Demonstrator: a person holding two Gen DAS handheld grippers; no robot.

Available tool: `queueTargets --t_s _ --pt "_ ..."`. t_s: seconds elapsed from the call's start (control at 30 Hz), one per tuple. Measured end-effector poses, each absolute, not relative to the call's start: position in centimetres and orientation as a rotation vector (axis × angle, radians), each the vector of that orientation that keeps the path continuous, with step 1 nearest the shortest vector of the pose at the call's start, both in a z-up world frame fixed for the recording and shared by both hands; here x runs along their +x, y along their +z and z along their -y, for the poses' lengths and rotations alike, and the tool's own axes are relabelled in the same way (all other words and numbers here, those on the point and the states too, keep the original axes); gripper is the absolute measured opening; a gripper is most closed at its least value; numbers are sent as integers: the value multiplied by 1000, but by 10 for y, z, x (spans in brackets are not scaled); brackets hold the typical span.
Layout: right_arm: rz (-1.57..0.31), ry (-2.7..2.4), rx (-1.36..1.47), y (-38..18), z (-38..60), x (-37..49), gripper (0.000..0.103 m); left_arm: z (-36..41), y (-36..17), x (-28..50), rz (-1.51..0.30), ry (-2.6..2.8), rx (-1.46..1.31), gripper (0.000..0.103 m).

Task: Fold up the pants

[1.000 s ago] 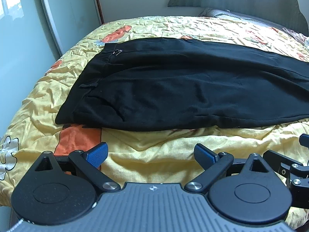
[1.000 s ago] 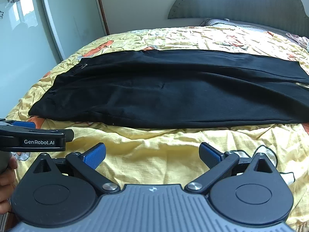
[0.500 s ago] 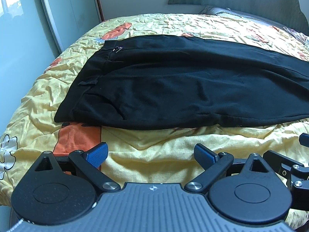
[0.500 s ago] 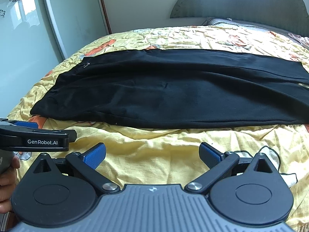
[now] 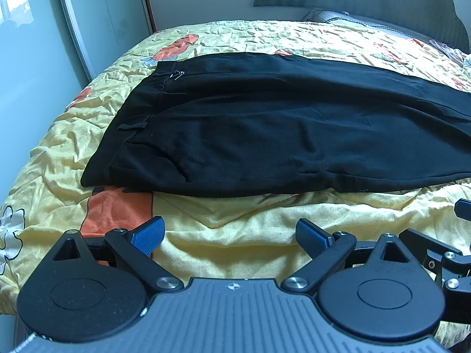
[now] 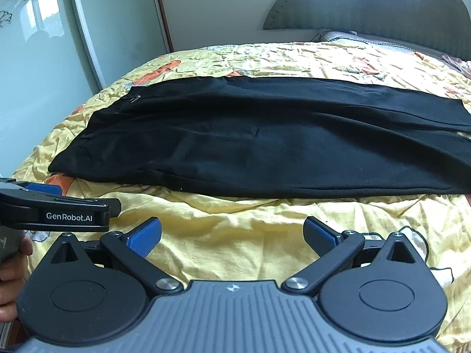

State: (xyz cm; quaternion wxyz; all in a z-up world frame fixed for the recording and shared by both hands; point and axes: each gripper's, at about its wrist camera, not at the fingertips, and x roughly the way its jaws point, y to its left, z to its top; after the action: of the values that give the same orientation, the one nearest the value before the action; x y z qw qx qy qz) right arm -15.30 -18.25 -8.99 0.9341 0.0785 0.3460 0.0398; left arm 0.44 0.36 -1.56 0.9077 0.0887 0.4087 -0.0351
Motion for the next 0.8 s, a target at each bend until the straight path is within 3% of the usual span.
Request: queueTargets --t_s 0.3,0.5,0.8 --pt "-565 218 -5 -65 184 -130 103 -11 -5 16 -810 -64 160 97" --pt "-473 309 -153 -31 188 -61 103 -33 4 53 -830 -43 71 97" --pt "-648 546 168 -40 216 123 102 -64 11 108 -823 4 -25 96"
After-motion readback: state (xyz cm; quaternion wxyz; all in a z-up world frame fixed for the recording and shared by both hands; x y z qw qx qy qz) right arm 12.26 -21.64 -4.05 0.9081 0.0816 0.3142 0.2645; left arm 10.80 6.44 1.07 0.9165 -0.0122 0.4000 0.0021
